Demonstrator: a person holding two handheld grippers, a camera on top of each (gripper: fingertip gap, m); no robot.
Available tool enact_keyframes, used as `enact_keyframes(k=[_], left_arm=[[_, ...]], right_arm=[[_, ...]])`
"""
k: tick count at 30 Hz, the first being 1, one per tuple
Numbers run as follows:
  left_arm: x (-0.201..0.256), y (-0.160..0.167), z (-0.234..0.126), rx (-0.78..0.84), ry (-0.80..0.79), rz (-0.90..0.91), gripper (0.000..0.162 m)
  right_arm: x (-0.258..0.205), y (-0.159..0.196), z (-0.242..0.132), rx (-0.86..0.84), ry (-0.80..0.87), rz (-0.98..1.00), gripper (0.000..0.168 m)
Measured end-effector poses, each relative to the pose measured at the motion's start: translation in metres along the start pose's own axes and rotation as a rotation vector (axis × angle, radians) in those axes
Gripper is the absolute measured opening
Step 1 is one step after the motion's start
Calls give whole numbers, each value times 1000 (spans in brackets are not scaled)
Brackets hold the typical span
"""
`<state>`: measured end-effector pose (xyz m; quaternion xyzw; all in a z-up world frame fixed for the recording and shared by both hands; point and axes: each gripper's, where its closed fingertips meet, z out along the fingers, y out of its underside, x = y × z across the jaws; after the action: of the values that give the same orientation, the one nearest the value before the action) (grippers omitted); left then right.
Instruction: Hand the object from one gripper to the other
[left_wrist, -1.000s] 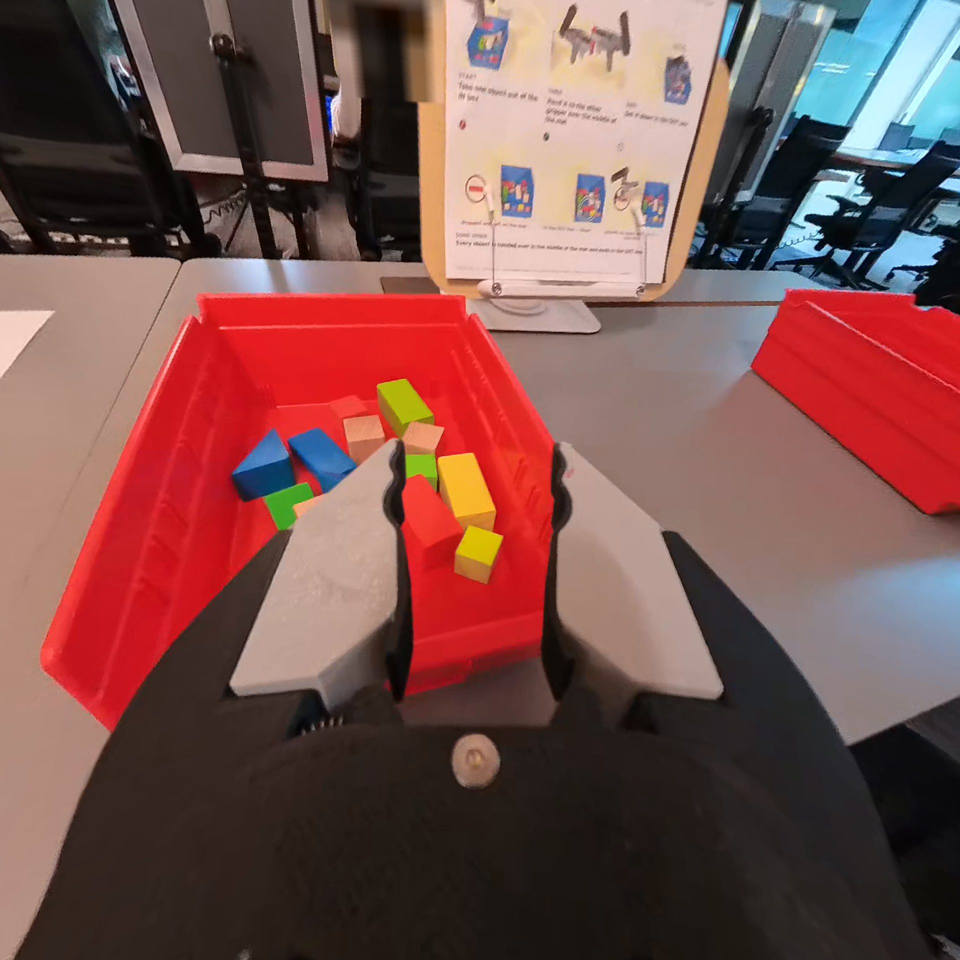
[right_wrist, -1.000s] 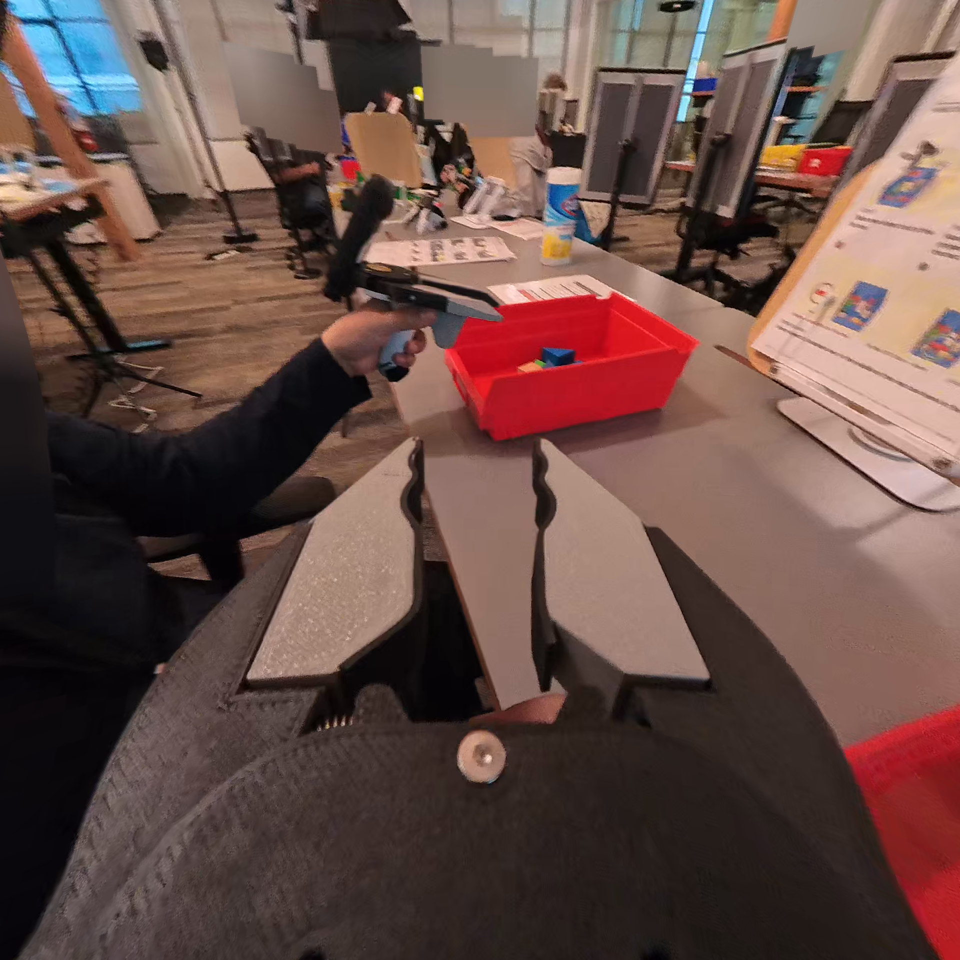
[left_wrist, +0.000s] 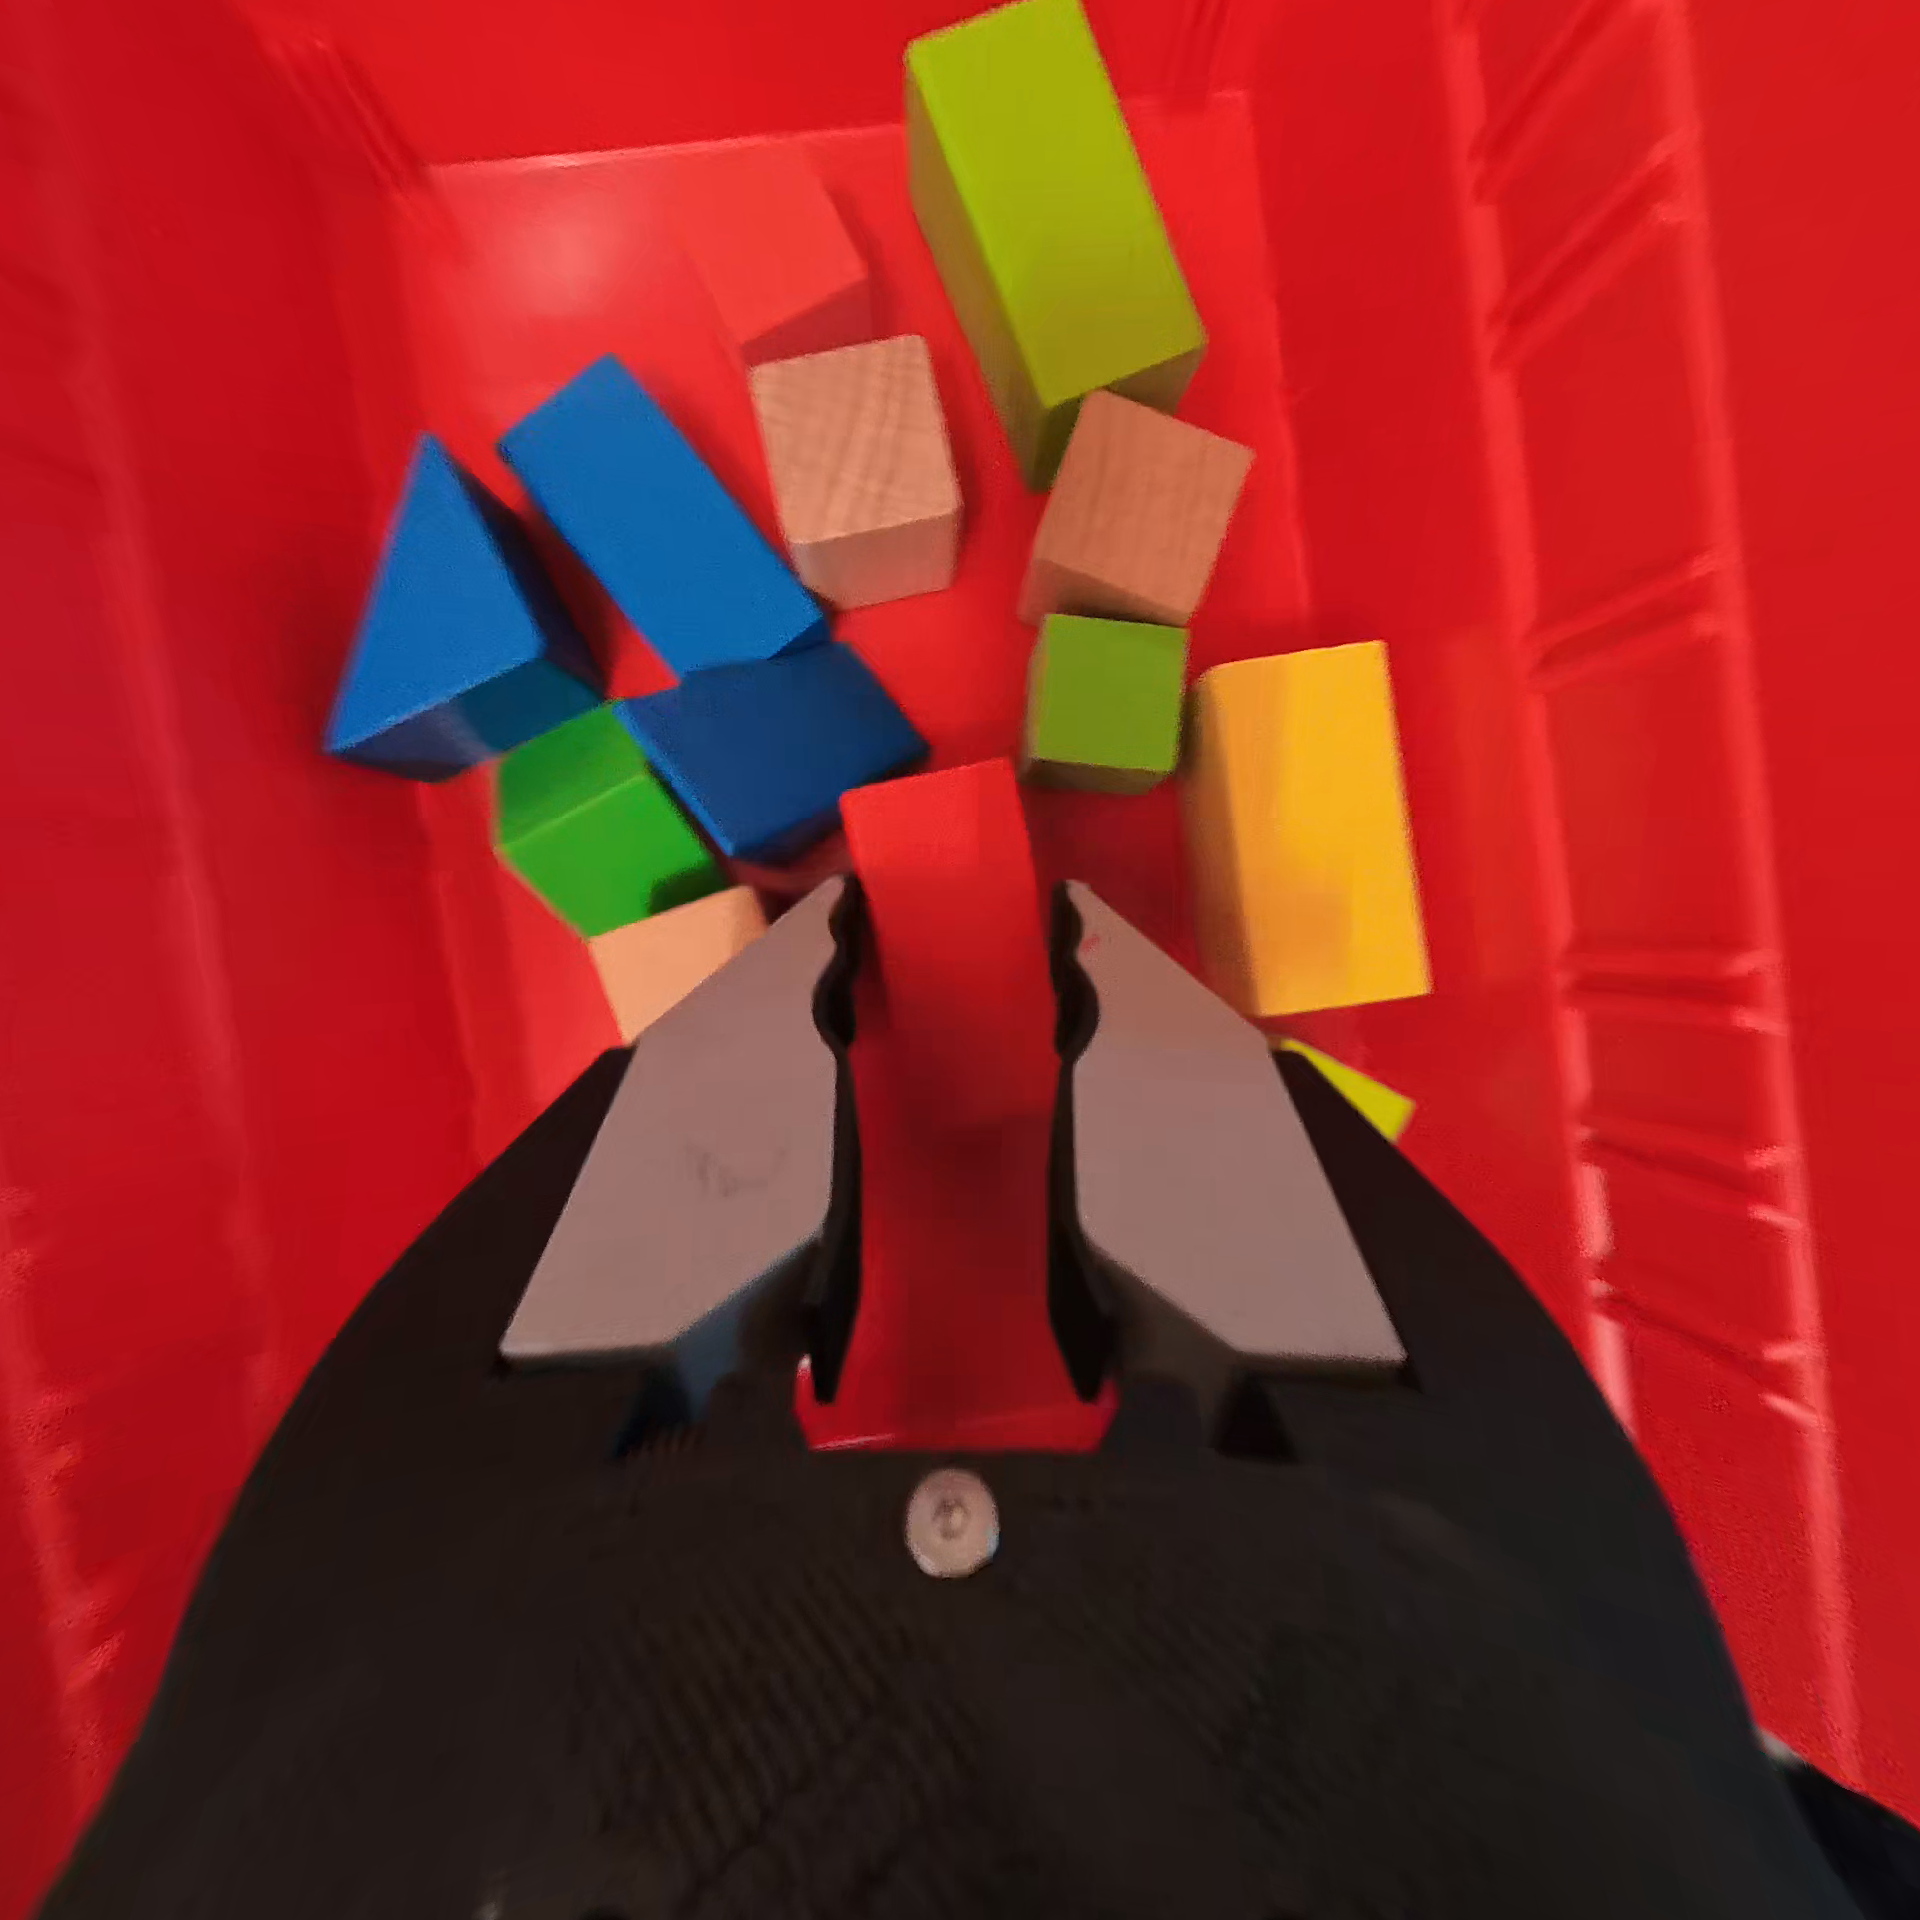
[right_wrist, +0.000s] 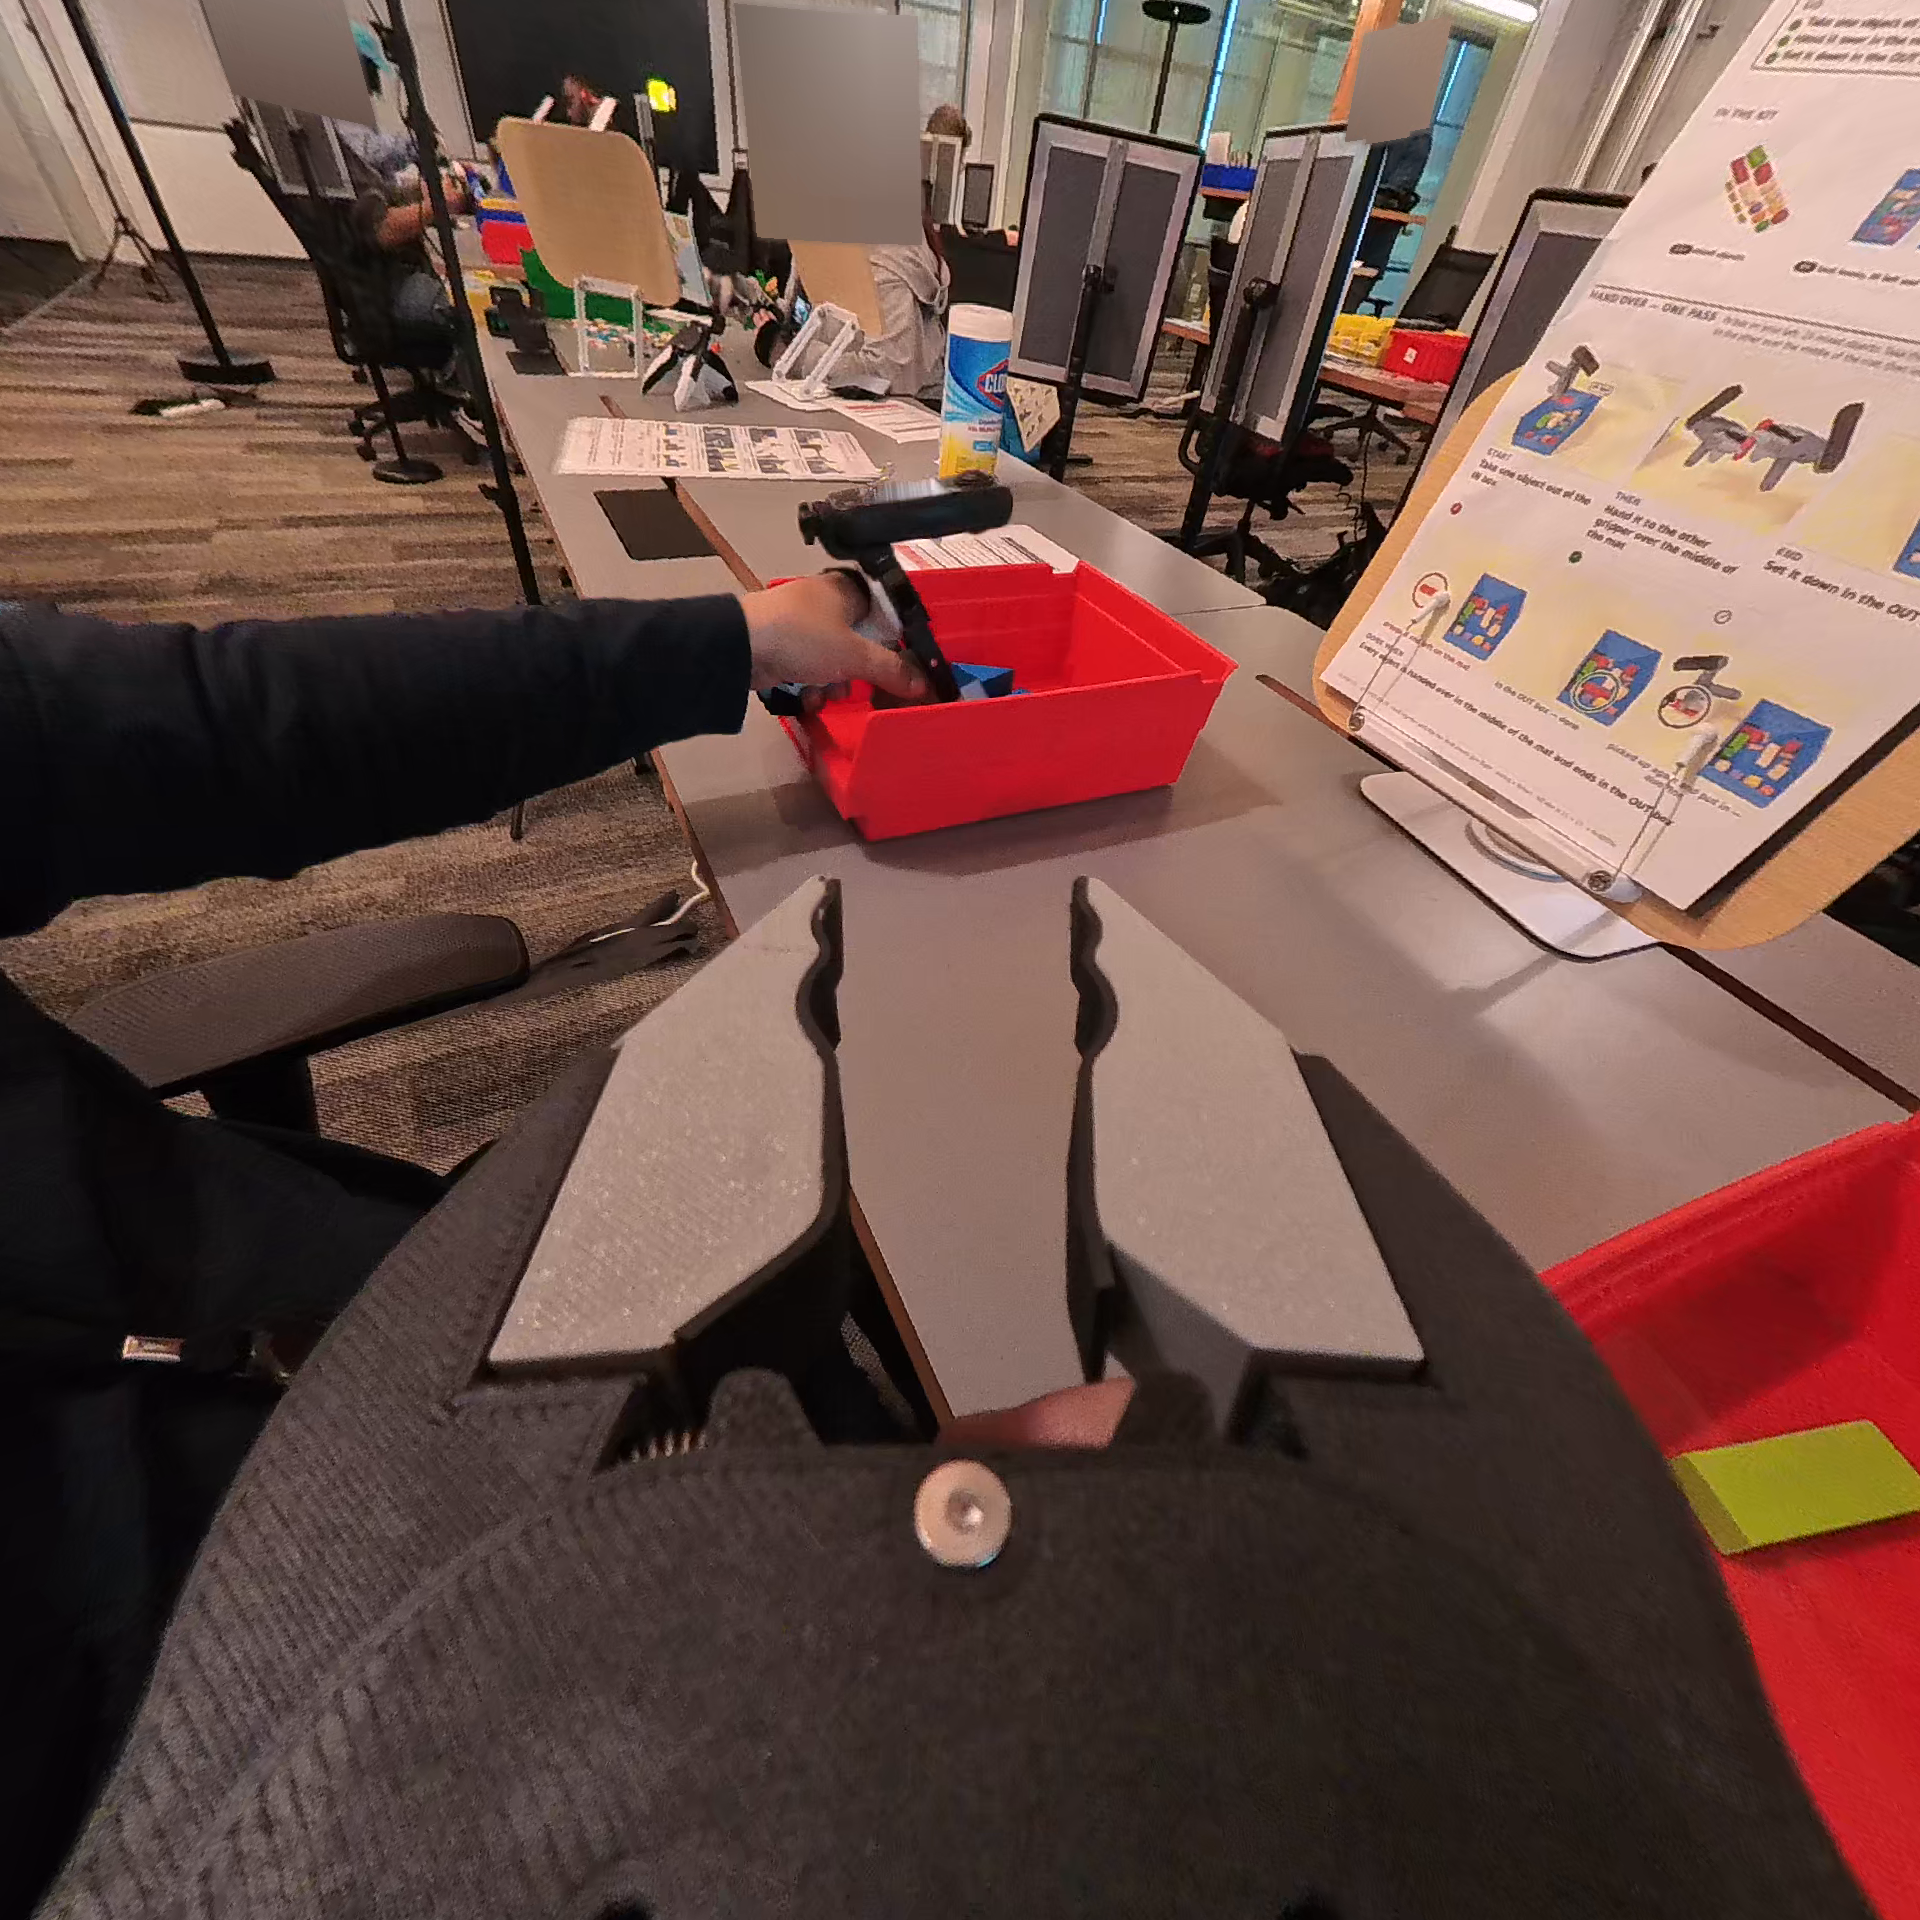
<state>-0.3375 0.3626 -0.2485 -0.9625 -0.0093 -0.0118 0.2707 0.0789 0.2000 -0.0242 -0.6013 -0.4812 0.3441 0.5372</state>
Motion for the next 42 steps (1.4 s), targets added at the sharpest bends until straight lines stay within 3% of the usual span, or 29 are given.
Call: enact_keyframes(k=[1, 8, 12, 15, 19, 22, 25, 29, 36, 38, 42], left_arm=[[-7, 0, -1, 10, -54, 30, 32], [1, 15, 4, -102, 8, 84, 32], [-1, 8, 0, -43, -54, 166, 32], [11, -21, -32, 189, -94, 237, 32], [74, -54, -126, 649, -109, 432, 32], [150, -44, -186, 913, -115, 648, 32], [224, -16, -219, 1080, -107, 839, 32], [289, 18, -225, 1160, -109, 1010, 32], [336, 49, -226, 1264, -205, 1234, 32], [340, 52, -223, 1264, -200, 1254, 32], [339, 53, -221, 1256, -195, 1254, 32]], right_arm=[[0, 0, 0, -1, 2, -4, 42], [-4, 2, 8, -20, -1, -21, 42], [-5, 5, 10, -35, 7, -45, 42], [-3, 8, 14, -30, -14, -15, 41], [4, 10, 24, -15, -31, 81, 44], [0, 9, 37, -1, -61, 140, 50], [-7, 11, 53, -10, -66, 159, 62], [-20, 2, 66, 44, -71, 175, 70], [-37, 13, 91, 2, -84, 151, 67], [-41, 17, 97, -18, -100, 136, 49], [-38, 22, 99, -35, -89, 125, 33]])
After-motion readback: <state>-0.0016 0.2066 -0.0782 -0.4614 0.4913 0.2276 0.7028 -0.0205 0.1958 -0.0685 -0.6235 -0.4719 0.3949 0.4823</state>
